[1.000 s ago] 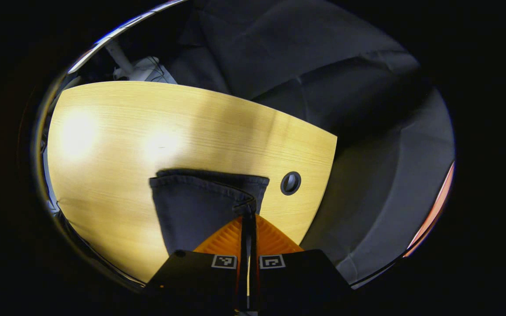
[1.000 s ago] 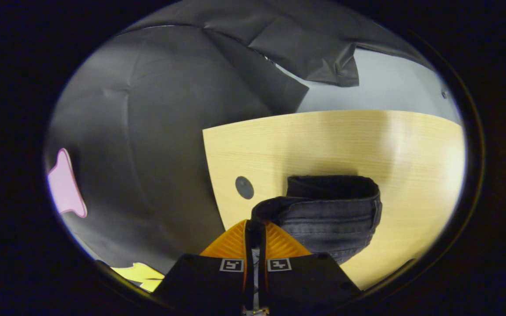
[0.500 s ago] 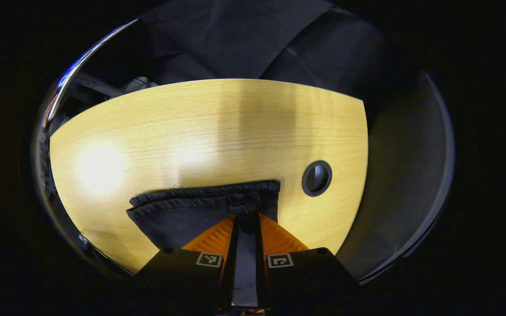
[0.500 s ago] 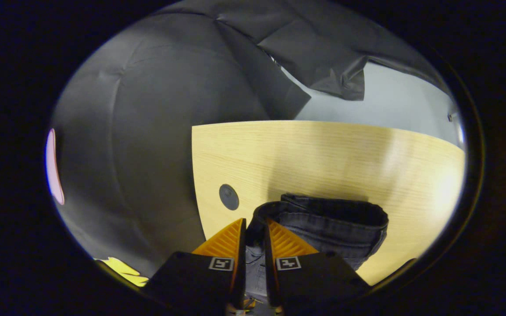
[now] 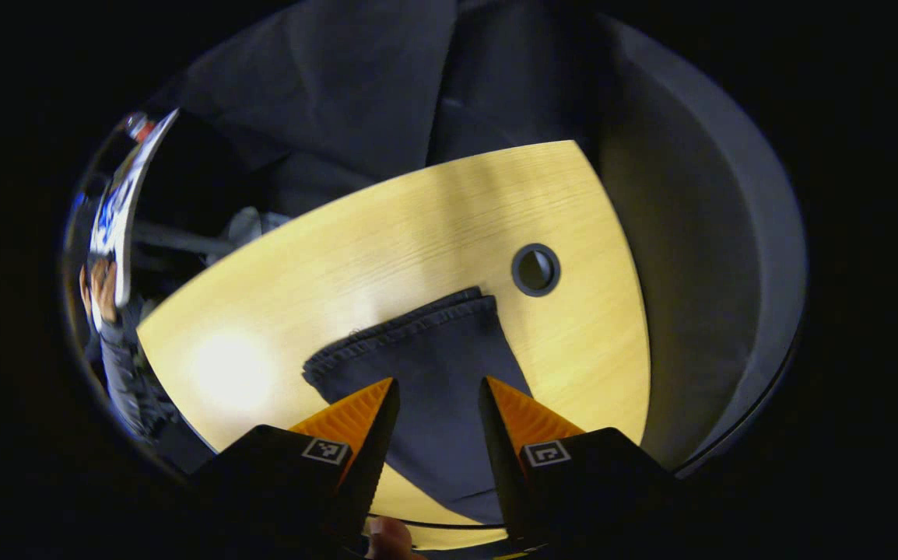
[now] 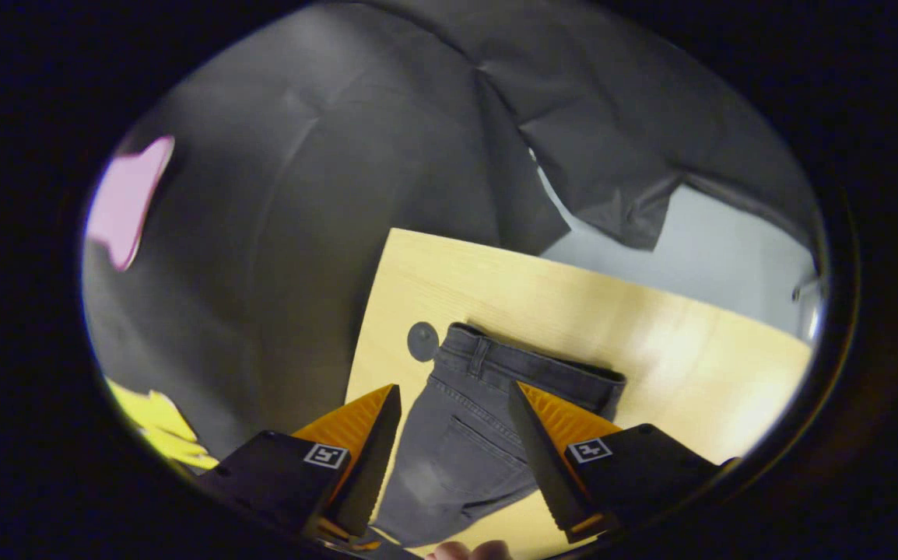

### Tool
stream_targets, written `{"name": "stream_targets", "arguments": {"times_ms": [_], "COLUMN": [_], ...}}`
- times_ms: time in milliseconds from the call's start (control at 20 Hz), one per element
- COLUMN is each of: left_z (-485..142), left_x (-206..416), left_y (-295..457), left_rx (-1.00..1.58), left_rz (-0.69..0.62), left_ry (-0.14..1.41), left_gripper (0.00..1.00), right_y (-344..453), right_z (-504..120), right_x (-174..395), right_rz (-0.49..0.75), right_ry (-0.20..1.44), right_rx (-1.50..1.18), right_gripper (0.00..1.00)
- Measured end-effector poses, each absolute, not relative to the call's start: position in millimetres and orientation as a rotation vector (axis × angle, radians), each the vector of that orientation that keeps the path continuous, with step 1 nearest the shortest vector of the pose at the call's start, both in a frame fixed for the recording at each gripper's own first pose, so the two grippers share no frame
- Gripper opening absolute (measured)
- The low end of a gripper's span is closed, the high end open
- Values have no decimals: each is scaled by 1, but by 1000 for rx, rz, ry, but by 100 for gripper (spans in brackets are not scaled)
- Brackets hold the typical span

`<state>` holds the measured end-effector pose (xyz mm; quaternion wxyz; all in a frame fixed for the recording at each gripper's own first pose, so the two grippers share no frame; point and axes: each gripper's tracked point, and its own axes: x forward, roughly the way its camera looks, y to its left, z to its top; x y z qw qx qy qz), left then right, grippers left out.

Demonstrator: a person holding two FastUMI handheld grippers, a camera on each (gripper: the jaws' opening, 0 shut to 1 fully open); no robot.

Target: Grasp the waist and the cuffs of the jeans and fold them to make the two legs overlap; first hold the waist and fold one-third of the jeans toward the cuffs, then hold the cuffs and fold the remaining one-third in the same direction to finish folding.

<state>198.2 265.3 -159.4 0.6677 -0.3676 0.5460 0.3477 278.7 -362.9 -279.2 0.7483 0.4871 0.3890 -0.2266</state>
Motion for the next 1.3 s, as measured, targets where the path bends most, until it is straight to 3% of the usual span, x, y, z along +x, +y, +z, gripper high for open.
{"name": "stream_targets", "arguments": {"times_ms": [200,250,350,400,450,500,550,600,850,1000,1300], "left_z": [-85,-69,-39,-28,-22,-12,-9,-10,-24,-40,-57], "left_x": [193,188,169,162,154,146,137,125,69,43,18], "left_y": [227,207,170,154,143,133,120,105,37,16,7], "left_rx": [-458,-369,-209,-156,-120,-98,-93,-111,-27,-5,-71], "left_rz": [519,439,338,307,281,257,216,180,81,84,158], "left_ry": [1063,1013,900,825,752,678,619,574,464,487,531], "left_gripper": [70,72,79,81,90,82,90,82,87,92,93], "right_y": [-353,-348,-336,-328,-321,-317,-310,-304,-304,-301,-351], "right_z": [-234,-222,-203,-199,-196,-200,-202,-207,-252,-285,-351], "right_x": [234,223,207,201,194,188,182,177,180,188,221], "right_rz": [-380,-352,-313,-303,-292,-290,-284,-270,-251,-222,-364], "right_ry": [753,708,619,583,549,527,518,516,557,604,635], "right_rx": [634,533,374,316,280,258,249,256,307,410,824], "right_gripper": [89,82,83,84,93,94,93,96,96,94,98]}}
